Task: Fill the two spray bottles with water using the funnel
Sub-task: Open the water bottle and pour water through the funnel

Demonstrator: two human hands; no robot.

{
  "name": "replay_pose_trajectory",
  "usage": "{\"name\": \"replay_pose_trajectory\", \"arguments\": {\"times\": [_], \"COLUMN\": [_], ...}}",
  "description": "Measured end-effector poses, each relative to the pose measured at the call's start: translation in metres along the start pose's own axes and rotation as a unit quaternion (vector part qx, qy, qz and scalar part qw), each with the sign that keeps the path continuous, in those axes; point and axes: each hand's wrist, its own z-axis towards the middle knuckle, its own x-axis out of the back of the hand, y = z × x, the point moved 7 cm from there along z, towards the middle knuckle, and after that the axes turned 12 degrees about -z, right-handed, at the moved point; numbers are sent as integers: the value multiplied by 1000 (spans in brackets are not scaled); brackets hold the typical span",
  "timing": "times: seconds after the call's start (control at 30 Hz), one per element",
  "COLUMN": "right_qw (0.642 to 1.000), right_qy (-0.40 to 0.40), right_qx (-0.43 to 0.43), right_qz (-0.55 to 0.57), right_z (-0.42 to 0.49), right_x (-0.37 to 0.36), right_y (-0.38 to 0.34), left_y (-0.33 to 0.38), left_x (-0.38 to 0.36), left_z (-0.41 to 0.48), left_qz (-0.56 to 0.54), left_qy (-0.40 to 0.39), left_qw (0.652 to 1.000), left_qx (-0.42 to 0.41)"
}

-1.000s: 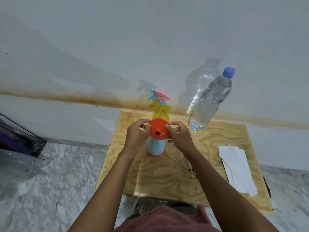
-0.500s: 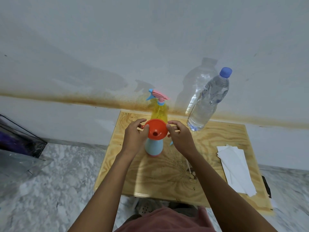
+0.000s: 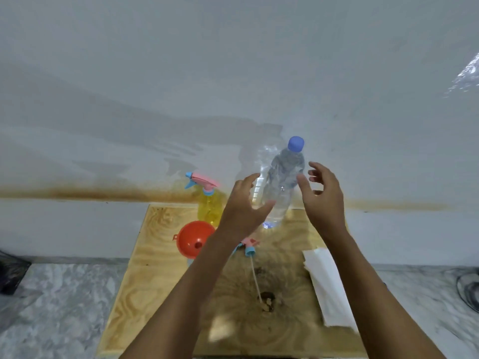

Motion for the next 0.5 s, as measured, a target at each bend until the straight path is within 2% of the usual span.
{"name": "replay_pose_trajectory", "arguments": {"times": [0.1,0.17,0.3,0.5], "right_qw": [999,998,995,995], "right_qy": [-40,-58,-90,-83], "right_qx": [1,11,39,61], "right_qz": [-3,2,6,5], "right_z": [34,52,74,84], "right_x": [-2,-7,-16,-13], "right_y": [-4,-10,-21,-23], "left_y": [-11,-16,-19,-16], "left_x": [-41,-55,-69,-73], "left_z": [24,40,63,71], "left_qz": [-30,-36,-45,-58], "left_qy": [-48,-26,29,70], "left_qw": [996,996,997,996], "left_qx": [75,83,53,-3]}}
